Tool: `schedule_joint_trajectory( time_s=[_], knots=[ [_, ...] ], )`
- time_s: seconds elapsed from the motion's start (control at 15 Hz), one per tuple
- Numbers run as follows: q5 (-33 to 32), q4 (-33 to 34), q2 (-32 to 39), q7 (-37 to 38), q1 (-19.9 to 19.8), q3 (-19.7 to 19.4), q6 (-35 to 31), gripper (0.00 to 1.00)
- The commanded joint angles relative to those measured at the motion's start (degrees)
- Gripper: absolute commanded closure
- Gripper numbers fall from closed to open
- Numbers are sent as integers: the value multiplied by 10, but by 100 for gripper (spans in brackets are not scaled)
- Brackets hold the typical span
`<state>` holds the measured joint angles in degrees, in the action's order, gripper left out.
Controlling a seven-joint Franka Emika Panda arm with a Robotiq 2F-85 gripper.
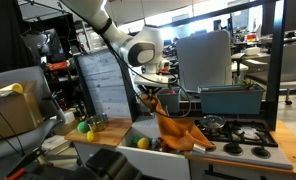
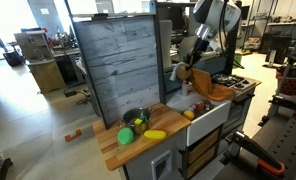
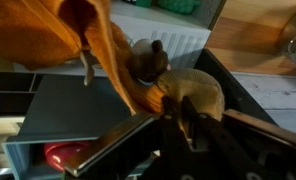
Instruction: Pick up the potato plush toy from the sink and put it in the pot
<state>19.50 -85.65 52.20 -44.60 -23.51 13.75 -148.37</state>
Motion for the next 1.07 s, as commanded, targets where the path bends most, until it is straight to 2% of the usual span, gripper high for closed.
schedule_joint_trajectory(
  time_s=[0.0, 0.2, 0.33, 0.6, 0.8, 1.0],
  knots=[
    [36, -141, -86, -75, -56, 61, -71, 97],
    [36, -233, -147, -101, -74, 72, -56, 97],
    [26, -296, -198, -94, -61, 52, -20, 97],
    [55, -402, -273, -110, -45, 57, -38, 97],
    [105, -438, -299, -133, -27, 72, -67, 97],
    [159, -417, -283, -138, -2, 78, -106, 97]
  ],
)
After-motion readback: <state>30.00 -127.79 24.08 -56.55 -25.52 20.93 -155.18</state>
